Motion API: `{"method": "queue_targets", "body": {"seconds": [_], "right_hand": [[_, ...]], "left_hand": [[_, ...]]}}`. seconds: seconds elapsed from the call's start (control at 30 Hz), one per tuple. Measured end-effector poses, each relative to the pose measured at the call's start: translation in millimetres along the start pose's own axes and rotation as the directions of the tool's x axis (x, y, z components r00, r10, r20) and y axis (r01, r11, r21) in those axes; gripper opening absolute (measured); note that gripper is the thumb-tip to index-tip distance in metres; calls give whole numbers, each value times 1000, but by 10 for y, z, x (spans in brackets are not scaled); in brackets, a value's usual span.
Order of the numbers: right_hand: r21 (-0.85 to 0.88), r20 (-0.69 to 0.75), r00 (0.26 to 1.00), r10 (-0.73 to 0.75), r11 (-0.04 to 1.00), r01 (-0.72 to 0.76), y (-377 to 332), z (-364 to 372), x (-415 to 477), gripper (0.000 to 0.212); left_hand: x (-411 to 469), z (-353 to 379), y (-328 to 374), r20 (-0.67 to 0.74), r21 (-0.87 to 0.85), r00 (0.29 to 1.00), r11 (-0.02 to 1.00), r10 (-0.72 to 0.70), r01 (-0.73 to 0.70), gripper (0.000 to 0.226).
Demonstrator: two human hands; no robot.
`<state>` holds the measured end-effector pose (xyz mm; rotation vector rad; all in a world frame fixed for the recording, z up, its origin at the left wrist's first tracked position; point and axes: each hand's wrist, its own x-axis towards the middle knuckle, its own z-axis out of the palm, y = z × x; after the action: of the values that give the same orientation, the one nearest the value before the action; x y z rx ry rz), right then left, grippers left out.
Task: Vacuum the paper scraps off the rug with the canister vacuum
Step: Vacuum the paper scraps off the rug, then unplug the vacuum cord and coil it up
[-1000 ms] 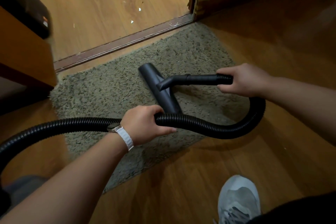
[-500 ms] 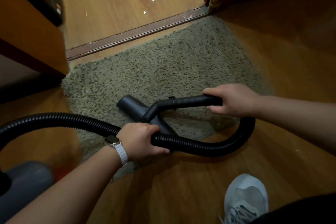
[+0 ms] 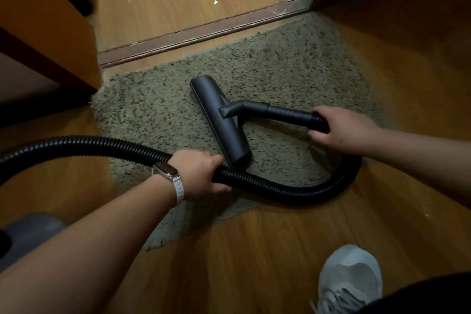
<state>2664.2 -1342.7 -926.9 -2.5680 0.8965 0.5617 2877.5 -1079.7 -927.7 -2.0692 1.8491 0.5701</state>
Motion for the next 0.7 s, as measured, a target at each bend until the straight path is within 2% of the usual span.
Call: {"method": "queue_targets", "body": {"seconds": [0.2, 0.37, 0.5, 0.7], "right_hand": [[-148, -28, 998, -59, 988, 54, -52, -62, 74, 43], [-358, 79, 942, -327, 872, 333, -428, -604, 185, 55], [-396, 146, 827, -543, 734, 552, -1117, -1060, 343, 58], [-368, 124, 602, -789, 527, 766, -2315, -1235, 276, 54]], "left_hand": [[-119, 124, -29, 19, -92, 998, 994, 60, -58, 52], [-432, -92, -282, -50, -183, 999, 983, 1, -11, 53], [-839, -314, -585, -94, -266, 988, 960, -120, 91, 59], [-1815, -667, -901, -189, -275, 926, 923, -327, 270, 71]]}}
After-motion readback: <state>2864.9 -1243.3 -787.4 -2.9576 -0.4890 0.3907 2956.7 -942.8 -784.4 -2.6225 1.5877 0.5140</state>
